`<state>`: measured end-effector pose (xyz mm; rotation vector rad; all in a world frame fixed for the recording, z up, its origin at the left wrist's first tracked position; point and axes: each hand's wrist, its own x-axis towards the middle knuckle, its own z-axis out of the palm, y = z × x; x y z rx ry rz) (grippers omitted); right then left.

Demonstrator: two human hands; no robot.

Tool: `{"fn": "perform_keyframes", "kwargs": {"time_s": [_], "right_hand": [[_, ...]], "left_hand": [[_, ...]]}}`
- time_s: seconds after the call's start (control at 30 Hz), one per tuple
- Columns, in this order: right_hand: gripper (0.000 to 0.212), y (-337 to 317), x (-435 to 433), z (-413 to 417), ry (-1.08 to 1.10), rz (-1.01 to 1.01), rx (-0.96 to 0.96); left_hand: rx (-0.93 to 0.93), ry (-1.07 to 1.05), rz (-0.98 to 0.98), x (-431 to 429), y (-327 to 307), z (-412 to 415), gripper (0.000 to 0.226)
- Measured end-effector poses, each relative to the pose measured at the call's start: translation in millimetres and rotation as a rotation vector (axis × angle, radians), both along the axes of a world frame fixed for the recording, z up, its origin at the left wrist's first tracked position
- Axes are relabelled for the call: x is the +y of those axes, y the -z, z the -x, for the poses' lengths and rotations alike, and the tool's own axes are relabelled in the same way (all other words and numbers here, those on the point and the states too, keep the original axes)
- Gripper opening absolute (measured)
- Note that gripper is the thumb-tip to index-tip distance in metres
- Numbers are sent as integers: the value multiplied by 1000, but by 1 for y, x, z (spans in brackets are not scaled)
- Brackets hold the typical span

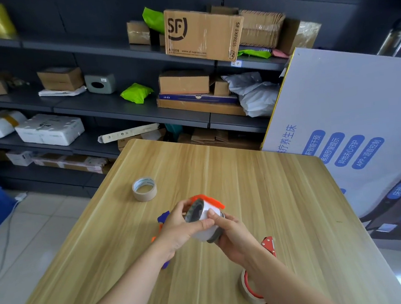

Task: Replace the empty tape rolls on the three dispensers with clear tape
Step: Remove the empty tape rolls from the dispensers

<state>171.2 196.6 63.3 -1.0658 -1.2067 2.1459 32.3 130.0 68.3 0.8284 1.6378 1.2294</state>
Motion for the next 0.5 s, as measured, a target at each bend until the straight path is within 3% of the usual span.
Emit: {"fn": "perform_keyframes", "kwargs": {"time_s": [0.07, 0.2, 0.3, 0.5], "right_hand": [[63, 0, 3, -1, 56, 31, -25], [64, -6, 5, 1, 88, 11, -195], [82, -13, 5, 3, 66, 44, -313], [92, -14, 5, 3, 108, 194, -275]], "left_hand": [[94, 46, -10, 1, 0, 2, 71], [248, 136, 21, 1, 6, 8, 85], [383, 223, -2, 2, 5, 10, 76], [800, 472, -80, 4, -2, 11, 83]]}}
